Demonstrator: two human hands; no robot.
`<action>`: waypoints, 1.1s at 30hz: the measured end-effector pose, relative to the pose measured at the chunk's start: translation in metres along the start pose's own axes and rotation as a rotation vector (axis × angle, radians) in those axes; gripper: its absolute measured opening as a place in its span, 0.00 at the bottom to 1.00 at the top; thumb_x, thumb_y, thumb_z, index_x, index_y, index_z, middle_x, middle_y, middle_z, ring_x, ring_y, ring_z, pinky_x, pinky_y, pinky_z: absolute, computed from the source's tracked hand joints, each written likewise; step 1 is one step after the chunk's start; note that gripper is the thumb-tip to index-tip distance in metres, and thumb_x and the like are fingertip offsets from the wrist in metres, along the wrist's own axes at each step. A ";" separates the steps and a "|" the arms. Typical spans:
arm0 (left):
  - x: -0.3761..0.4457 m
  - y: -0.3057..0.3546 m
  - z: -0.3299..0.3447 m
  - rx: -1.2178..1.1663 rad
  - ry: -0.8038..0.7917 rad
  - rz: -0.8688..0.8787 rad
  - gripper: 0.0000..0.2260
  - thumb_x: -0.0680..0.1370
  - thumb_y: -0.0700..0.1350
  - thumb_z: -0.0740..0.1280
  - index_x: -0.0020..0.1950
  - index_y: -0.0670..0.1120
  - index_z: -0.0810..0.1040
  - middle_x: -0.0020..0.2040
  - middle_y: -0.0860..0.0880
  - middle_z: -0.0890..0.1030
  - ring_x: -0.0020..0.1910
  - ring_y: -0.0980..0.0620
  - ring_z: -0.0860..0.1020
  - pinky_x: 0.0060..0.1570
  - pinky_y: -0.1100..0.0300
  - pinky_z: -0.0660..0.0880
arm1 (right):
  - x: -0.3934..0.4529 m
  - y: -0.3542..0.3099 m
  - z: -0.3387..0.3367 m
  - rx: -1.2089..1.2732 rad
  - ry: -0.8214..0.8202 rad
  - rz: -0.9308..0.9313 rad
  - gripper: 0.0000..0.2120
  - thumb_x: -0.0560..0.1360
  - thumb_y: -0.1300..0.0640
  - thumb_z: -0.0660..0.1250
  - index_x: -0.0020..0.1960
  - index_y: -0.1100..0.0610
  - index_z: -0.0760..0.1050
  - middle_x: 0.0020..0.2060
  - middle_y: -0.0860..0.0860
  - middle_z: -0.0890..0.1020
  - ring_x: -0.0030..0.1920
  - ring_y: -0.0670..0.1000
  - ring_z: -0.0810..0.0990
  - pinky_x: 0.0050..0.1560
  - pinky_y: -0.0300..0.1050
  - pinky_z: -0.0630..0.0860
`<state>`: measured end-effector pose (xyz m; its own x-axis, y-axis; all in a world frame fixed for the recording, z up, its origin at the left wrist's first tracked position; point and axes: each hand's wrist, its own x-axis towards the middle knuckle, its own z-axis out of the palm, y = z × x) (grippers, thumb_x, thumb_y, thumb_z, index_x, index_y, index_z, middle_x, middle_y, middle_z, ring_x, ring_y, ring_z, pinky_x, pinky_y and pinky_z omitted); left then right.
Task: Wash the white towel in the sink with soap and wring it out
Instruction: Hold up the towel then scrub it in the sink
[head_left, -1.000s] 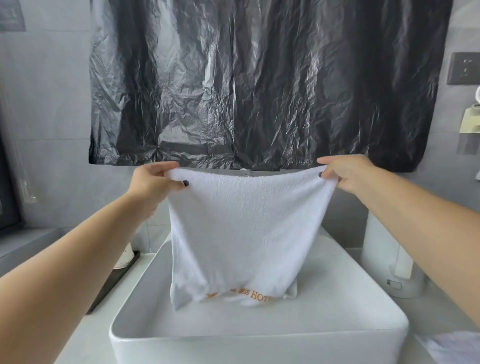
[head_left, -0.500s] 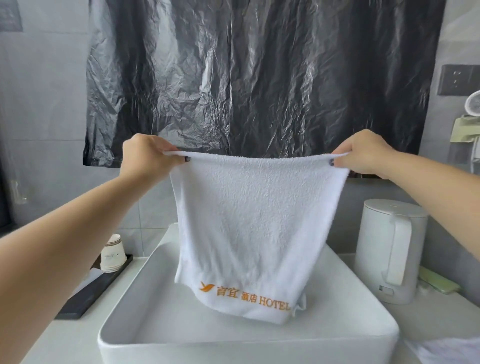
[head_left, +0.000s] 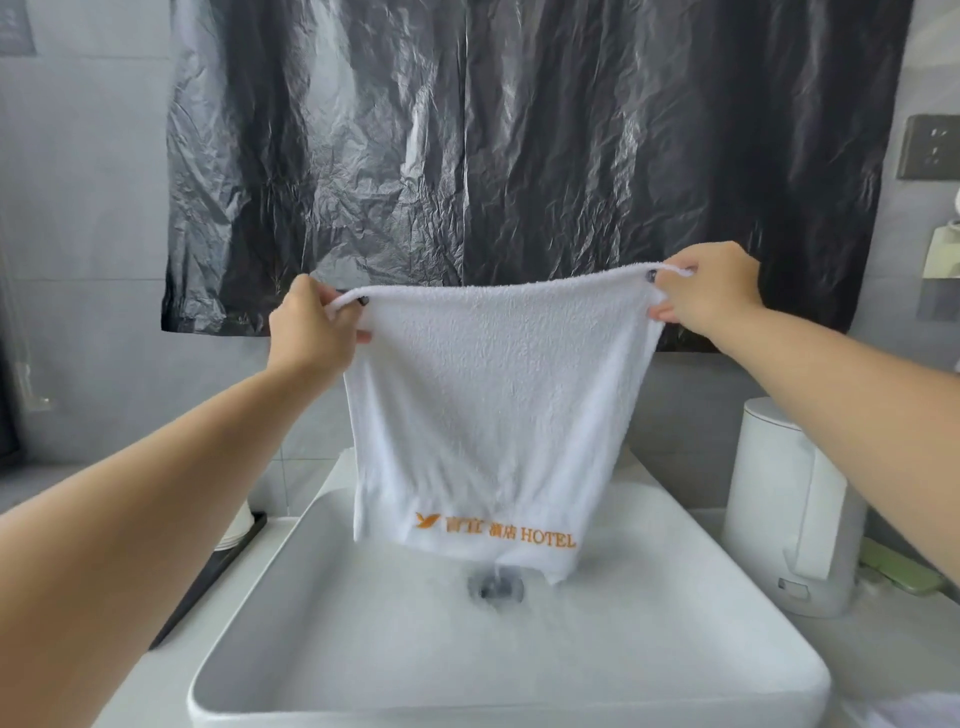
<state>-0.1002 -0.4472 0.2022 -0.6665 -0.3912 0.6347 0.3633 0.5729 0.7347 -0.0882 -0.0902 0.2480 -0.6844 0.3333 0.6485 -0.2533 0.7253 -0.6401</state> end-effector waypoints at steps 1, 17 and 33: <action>0.000 0.000 -0.002 -0.040 0.004 0.020 0.08 0.80 0.47 0.66 0.51 0.43 0.72 0.42 0.47 0.84 0.39 0.52 0.84 0.47 0.44 0.81 | -0.002 0.000 -0.002 0.068 0.010 0.029 0.05 0.72 0.71 0.67 0.40 0.67 0.80 0.38 0.59 0.82 0.38 0.58 0.85 0.40 0.50 0.84; -0.133 -0.084 -0.040 0.182 -0.810 -0.448 0.09 0.77 0.44 0.73 0.49 0.39 0.80 0.31 0.45 0.83 0.35 0.46 0.85 0.41 0.56 0.83 | -0.159 0.096 0.003 0.009 -0.665 0.396 0.03 0.75 0.64 0.69 0.44 0.63 0.81 0.37 0.62 0.85 0.36 0.54 0.86 0.36 0.42 0.82; -0.156 -0.104 0.042 0.498 -1.449 -0.154 0.35 0.72 0.49 0.75 0.76 0.54 0.63 0.75 0.52 0.66 0.70 0.51 0.70 0.69 0.55 0.69 | -0.197 0.113 0.094 -0.585 -1.398 -0.185 0.38 0.75 0.55 0.66 0.79 0.43 0.52 0.77 0.41 0.49 0.78 0.46 0.48 0.74 0.43 0.57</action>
<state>-0.0610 -0.4158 0.0164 -0.8233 0.3770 -0.4244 0.1832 0.8840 0.4300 -0.0461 -0.1309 0.0092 -0.8365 -0.3608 -0.4124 -0.3373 0.9322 -0.1314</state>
